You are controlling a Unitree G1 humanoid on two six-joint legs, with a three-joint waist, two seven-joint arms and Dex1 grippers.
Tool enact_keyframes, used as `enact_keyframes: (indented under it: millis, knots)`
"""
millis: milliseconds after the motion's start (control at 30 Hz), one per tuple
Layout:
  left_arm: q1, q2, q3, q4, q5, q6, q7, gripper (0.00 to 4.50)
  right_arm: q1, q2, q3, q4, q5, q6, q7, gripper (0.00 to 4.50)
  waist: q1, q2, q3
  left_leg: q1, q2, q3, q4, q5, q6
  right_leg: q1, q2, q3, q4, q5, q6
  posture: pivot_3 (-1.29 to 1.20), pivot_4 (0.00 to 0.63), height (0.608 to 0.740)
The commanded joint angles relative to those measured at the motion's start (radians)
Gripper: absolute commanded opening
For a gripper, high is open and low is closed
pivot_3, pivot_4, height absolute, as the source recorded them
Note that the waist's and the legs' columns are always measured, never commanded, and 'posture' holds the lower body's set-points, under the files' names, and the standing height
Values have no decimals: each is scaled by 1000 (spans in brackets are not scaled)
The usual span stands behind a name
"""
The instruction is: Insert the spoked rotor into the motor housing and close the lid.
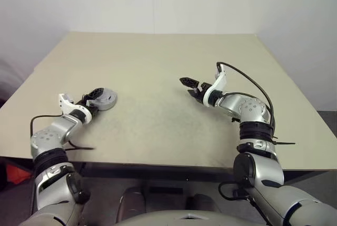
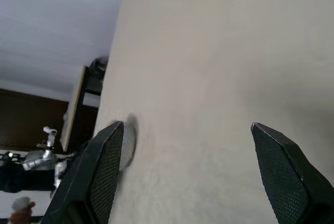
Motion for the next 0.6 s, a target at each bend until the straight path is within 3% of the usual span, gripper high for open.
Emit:
enact_keyframes:
  millis: [33, 167, 367, 500, 600]
  knots:
    - [59, 63, -25, -42, -27, 161, -17, 4479, -53, -29, 11, 10, -5, 12, 49, 4378, 2, 0, 0, 0, 0, 0, 0, 0, 0, 0, 0, 0, 0, 0, 0, 0, 0, 740]
    - [87, 146, -59, -80, -45, 274, -82, 4479, -70, -68, 32, 28, -25, 30, 104, 4378, 3, 0, 0, 0, 0, 0, -1, 0, 1, 0, 1, 0, 0, -2, 1, 0, 0, 740]
    - [122, 152, -234, -283, -6, 268, -198, 4479, -1, -137, 129, -91, -73, -7, 250, 4378, 25, 0, 0, 0, 0, -1, 0, -1, 1, 3, -1, 0, 0, -4, 4, 0, 0, 740]
    - [105, 99, -415, -450, 105, 87, -272, 4479, 190, -284, 356, -340, -231, -275, 542, 4378, 57, 0, 0, 1, 0, -1, 1, -2, 4, 5, -2, -1, -1, -5, 6, 0, 0, 740]
    - [61, 75, -527, -461, 232, -75, -317, 4479, 268, -386, 443, -395, -287, -366, 703, 4378, 63, -1, 0, 1, 0, 0, 1, -3, 5, 7, -2, -1, -2, -5, 7, 0, 0, 740]
